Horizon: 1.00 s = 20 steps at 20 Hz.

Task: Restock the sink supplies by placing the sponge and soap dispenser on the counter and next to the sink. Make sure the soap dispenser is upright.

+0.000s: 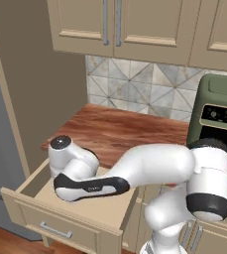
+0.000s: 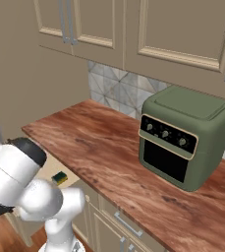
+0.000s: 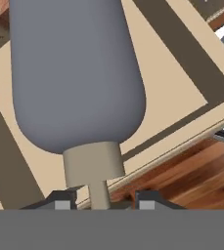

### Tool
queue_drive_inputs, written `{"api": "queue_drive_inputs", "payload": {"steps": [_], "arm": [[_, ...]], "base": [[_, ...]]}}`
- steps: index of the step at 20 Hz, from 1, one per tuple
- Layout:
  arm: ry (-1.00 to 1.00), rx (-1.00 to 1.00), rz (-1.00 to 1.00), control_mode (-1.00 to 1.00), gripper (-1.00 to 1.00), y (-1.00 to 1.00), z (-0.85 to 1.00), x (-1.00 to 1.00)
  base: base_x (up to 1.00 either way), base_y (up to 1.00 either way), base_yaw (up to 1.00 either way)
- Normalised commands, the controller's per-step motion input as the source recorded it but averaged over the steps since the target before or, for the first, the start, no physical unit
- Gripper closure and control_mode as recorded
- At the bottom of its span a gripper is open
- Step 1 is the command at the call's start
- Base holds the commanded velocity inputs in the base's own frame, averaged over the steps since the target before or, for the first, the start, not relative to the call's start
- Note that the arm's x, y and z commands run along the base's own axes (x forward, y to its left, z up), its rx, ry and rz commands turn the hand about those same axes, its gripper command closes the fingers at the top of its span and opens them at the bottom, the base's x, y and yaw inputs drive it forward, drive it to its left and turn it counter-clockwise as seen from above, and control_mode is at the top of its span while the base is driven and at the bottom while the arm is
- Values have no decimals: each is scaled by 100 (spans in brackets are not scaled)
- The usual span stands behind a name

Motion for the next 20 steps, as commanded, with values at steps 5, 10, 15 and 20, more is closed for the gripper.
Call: {"api": "queue_drive_inputs", "payload": {"steps": [5, 10, 15, 20], "arm": [[-1, 1, -24, -100, 100, -56, 100, -63], [0, 2, -28, -100, 100, -64, 100, -35], [1, 4, -30, -100, 100, -66, 100, -15], [5, 5, -30, -100, 100, -75, 90, -17]], "base": [[0, 0, 0], [0, 0, 0], [0, 0, 0], [0, 0, 0]]}}
